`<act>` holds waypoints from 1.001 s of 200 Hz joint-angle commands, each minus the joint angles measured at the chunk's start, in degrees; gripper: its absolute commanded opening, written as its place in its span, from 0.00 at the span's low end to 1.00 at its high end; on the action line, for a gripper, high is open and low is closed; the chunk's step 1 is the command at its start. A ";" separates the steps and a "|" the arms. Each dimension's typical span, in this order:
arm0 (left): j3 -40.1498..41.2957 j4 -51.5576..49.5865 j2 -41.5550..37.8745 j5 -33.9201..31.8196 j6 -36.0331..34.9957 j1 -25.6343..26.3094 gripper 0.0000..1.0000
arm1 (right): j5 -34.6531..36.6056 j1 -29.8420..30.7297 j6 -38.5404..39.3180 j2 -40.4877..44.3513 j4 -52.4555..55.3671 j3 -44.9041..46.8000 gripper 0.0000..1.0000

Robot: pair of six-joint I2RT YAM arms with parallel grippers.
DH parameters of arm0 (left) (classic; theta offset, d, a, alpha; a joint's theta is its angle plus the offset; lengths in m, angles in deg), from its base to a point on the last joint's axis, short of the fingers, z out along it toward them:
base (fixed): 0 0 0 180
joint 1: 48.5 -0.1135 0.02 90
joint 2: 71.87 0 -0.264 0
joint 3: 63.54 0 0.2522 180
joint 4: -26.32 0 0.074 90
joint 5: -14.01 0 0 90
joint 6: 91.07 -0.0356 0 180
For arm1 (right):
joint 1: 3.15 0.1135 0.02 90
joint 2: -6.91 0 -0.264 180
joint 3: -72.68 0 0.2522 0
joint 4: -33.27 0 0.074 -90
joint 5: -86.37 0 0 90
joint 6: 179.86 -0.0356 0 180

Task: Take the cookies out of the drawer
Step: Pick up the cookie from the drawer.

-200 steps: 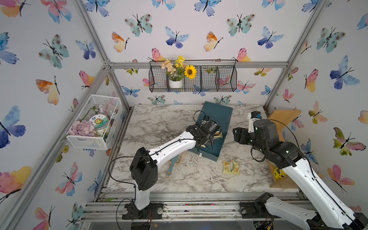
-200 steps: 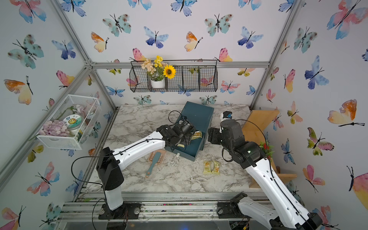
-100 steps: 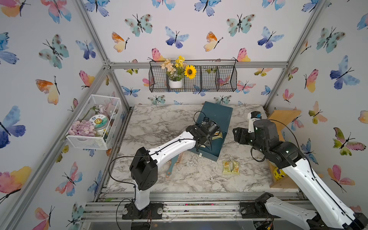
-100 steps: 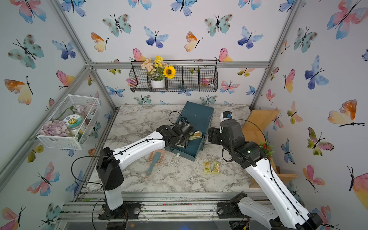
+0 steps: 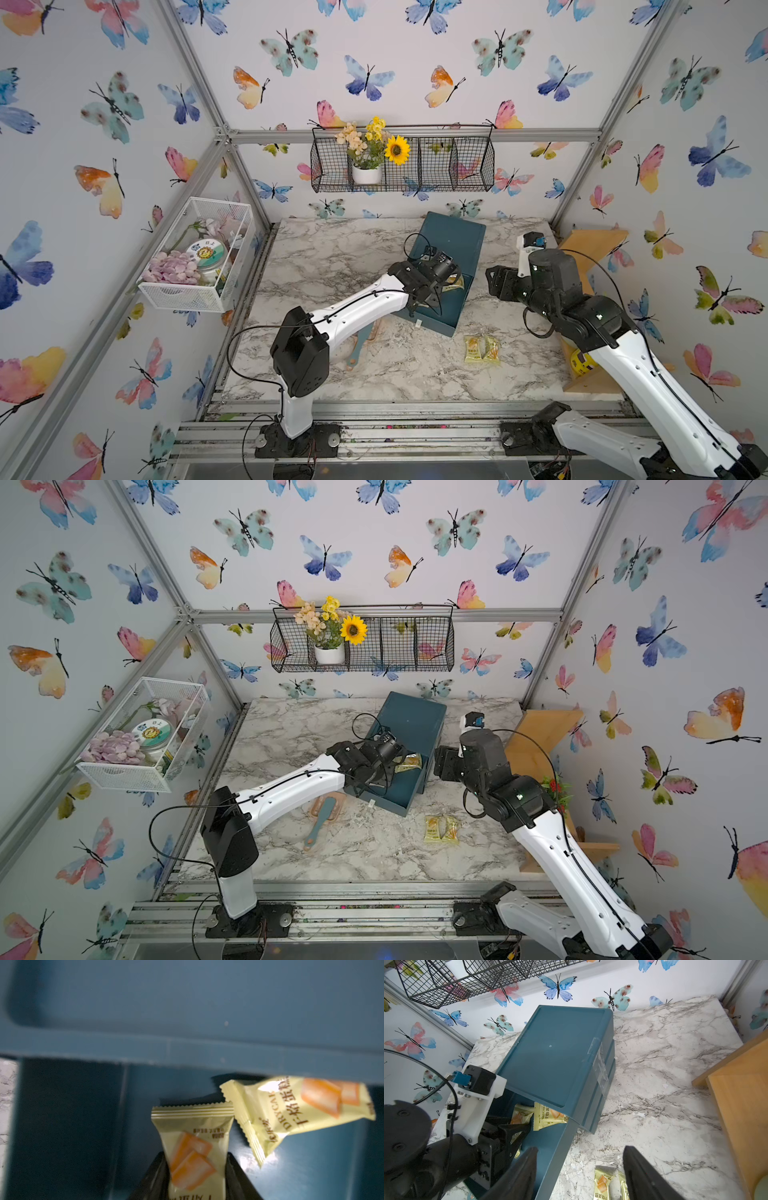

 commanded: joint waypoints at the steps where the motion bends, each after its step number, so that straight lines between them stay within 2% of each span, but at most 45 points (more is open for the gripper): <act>1: -0.26 -0.87 -0.61 1.67 -0.28 -0.26 0.41 | -0.03 -0.24 0.14 0.58 -1.20 -0.21 0.69; 33: -0.89 -1.00 -0.65 1.29 -0.28 -0.25 0.38 | 0.05 -0.24 0.16 0.78 -1.17 -0.03 0.69; 166: -5.49 -3.81 -4.10 -0.79 0.69 -0.26 0.37 | -0.38 -0.24 0.20 0.67 -1.47 0.23 0.69; 200: -6.95 -5.94 -6.06 -3.14 0.65 -0.22 0.37 | -0.47 -0.24 0.19 0.58 -1.55 0.14 0.69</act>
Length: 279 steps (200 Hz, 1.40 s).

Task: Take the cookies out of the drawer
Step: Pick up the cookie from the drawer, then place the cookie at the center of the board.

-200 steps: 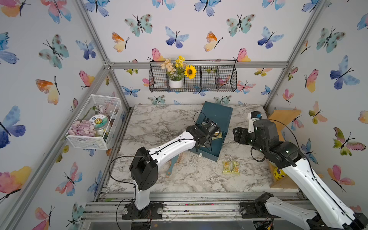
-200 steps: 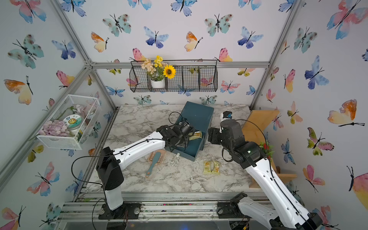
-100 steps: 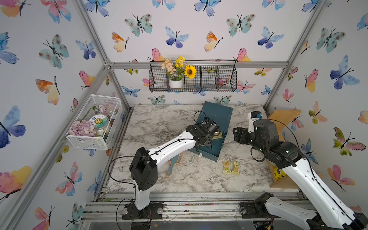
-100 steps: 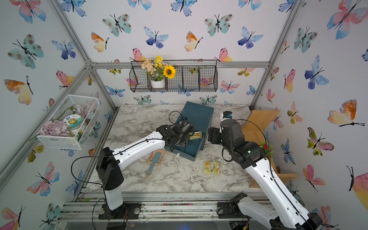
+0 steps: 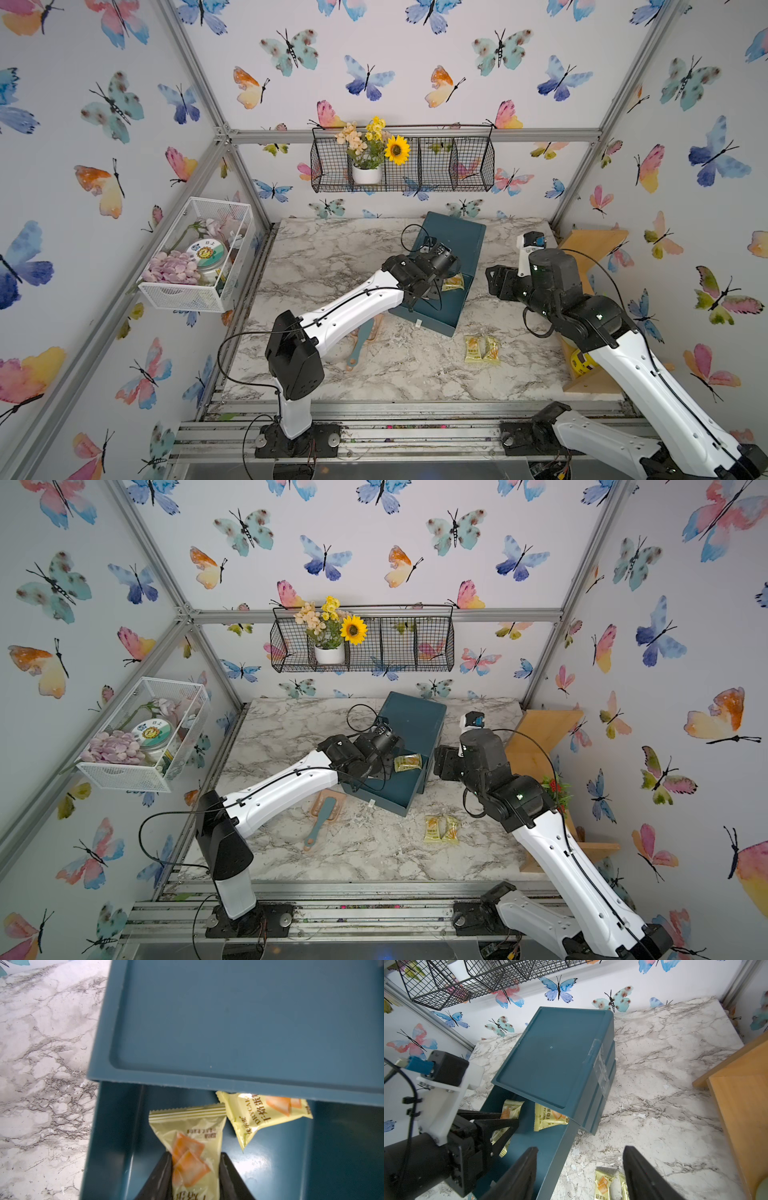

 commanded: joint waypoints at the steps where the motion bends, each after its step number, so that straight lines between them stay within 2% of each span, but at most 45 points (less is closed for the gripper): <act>1: -2.30 -3.17 -3.79 -2.67 0.34 -0.24 0.37 | -0.43 -0.24 0.18 0.58 -1.18 0.14 0.69; 43: -1.13 -4.07 -9.38 -6.71 -1.28 -1.06 0.37 | -0.86 -0.24 0.19 0.05 -1.34 -0.03 0.69; 91: 2.48 -5.40 -15.54 -7.71 -3.36 -7.53 0.38 | -1.31 -0.24 0.18 -0.56 -1.51 -0.47 0.69; 168: 33.50 9.49 -27.24 1.63 -7.84 -27.97 0.38 | -1.31 -0.24 0.23 -1.12 -1.47 -0.73 0.69; 195: 40.81 13.94 -25.88 3.40 -10.08 -32.39 0.38 | -1.22 -0.24 0.18 -1.22 -1.45 -0.82 0.69; 221: 42.97 15.00 -21.23 5.63 -11.73 -35.85 0.38 | -1.09 -0.24 0.33 -1.24 -1.25 -1.00 0.69; 279: 47.14 21.80 -13.53 7.52 -13.66 -38.22 0.38 | -0.18 -0.24 0.44 -0.73 -0.75 -1.08 0.69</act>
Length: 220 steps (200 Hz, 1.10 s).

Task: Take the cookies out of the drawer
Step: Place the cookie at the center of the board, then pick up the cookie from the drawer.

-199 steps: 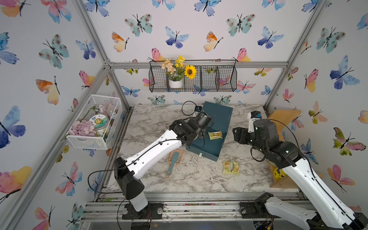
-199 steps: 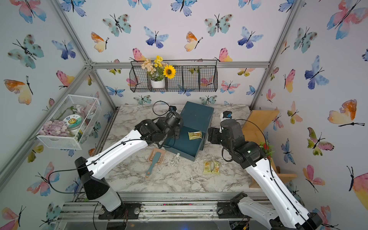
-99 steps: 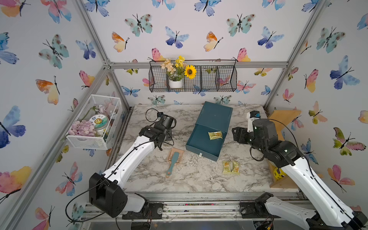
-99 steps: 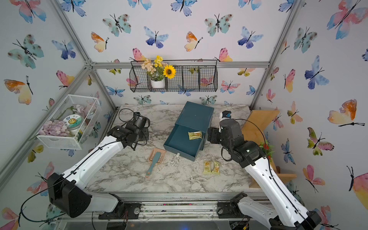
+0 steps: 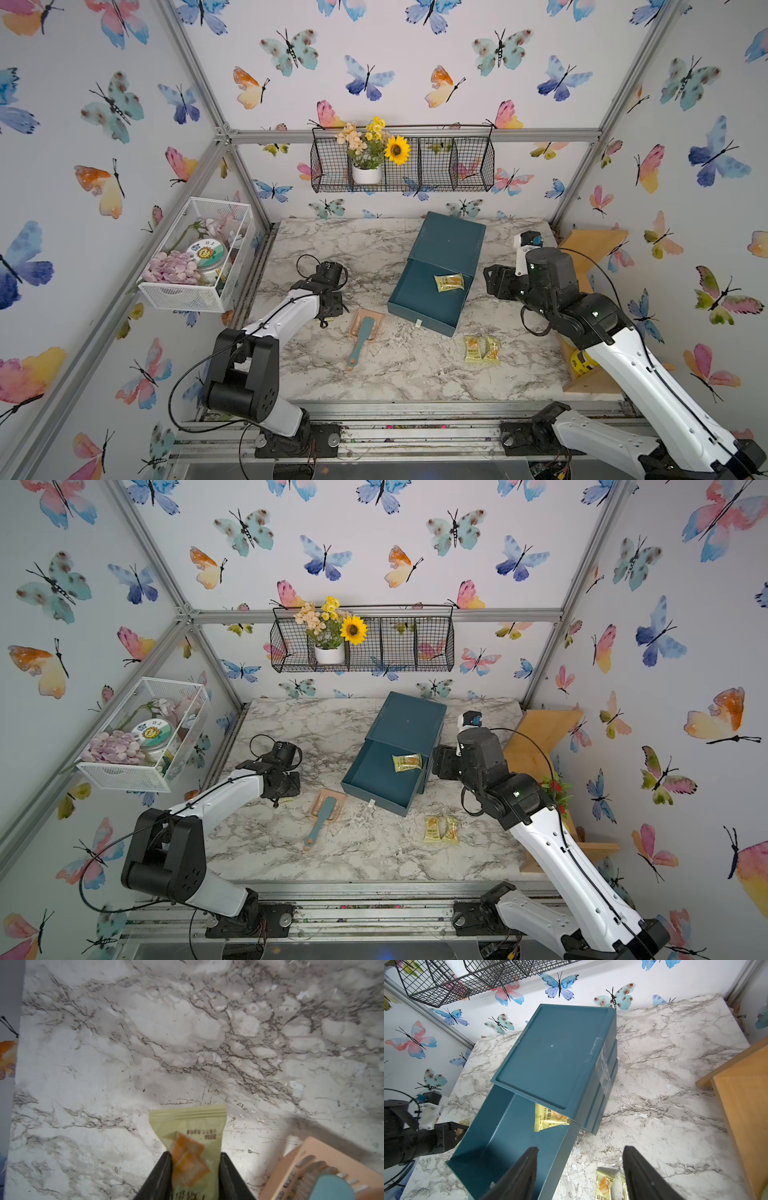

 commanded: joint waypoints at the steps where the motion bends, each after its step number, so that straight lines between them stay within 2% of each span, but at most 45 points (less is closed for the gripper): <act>1: 0.99 3.65 2.86 2.52 -1.59 -0.78 0.38 | 0.29 -0.24 0.41 0.36 -0.26 -1.08 0.69; 40: 2.43 5.69 6.43 2.62 -2.03 -1.18 0.40 | 0.56 -0.24 0.41 0.47 0.18 -1.13 0.69; 76: 3.17 6.20 7.68 3.17 -1.89 -2.05 0.47 | 0.64 -0.24 0.36 0.50 0.18 -0.92 0.69; 120: -1.32 2.06 1.64 2.88 -0.49 -2.08 0.59 | 0.56 -0.23 0.33 0.46 0.18 -0.73 0.69; 144: -6.26 -1.50 -3.31 5.51 2.37 -1.74 0.61 | -0.01 -0.24 0.35 -0.01 -0.41 -0.47 0.69; 176: -14.16 -5.10 -9.29 5.31 6.45 3.47 0.61 | -1.34 -0.24 0.16 -0.84 -1.13 0.22 0.69; 220: -26.35 -7.14 -13.32 2.72 10.68 15.07 0.60 | -3.66 -0.24 -0.51 -1.00 -1.37 2.09 0.69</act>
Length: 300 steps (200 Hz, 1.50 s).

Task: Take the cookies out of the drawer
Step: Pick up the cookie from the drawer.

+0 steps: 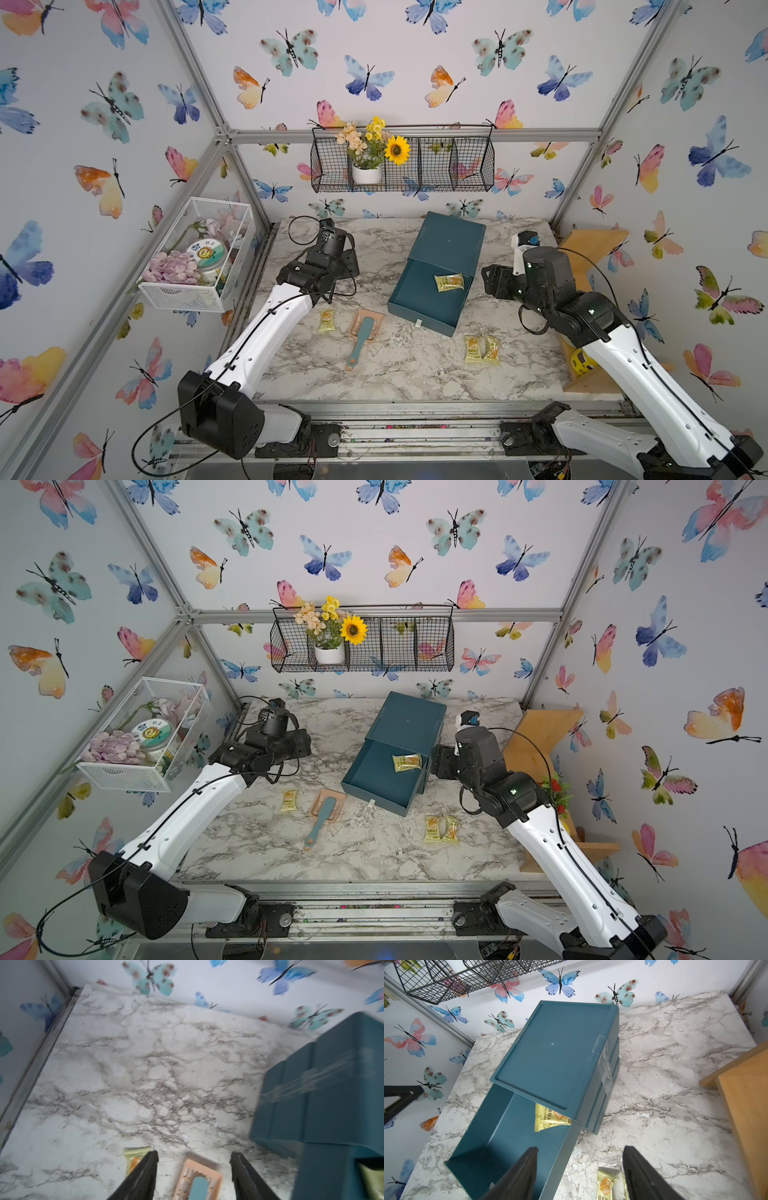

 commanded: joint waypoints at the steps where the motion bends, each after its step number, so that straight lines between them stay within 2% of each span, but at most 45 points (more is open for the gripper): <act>1: -5.13 -3.36 -2.14 -0.42 4.65 5.94 0.60 | -2.77 -0.24 -0.49 -0.11 -0.78 1.69 0.69; 43: -8.33 -1.19 -0.24 3.31 18.92 19.05 0.57 | -4.96 -0.24 -2.30 0.70 -0.27 3.39 0.69; 63: -5.32 4.22 1.08 8.01 26.20 22.27 0.56 | -8.21 -0.24 -3.69 0.58 -0.18 3.96 0.69; 84: -2.98 7.76 2.90 9.39 30.26 24.62 0.56 | -12.04 -0.31 -5.85 0.34 -0.80 4.65 0.69; 135: -1.69 11.03 8.61 10.72 33.36 25.50 0.54 | -17.09 -0.94 -9.08 -2.14 -3.27 5.99 0.67; 300: -5.11 15.04 20.36 11.88 33.81 24.88 0.38 | -12.79 -1.12 -7.10 -0.53 -1.90 4.72 0.66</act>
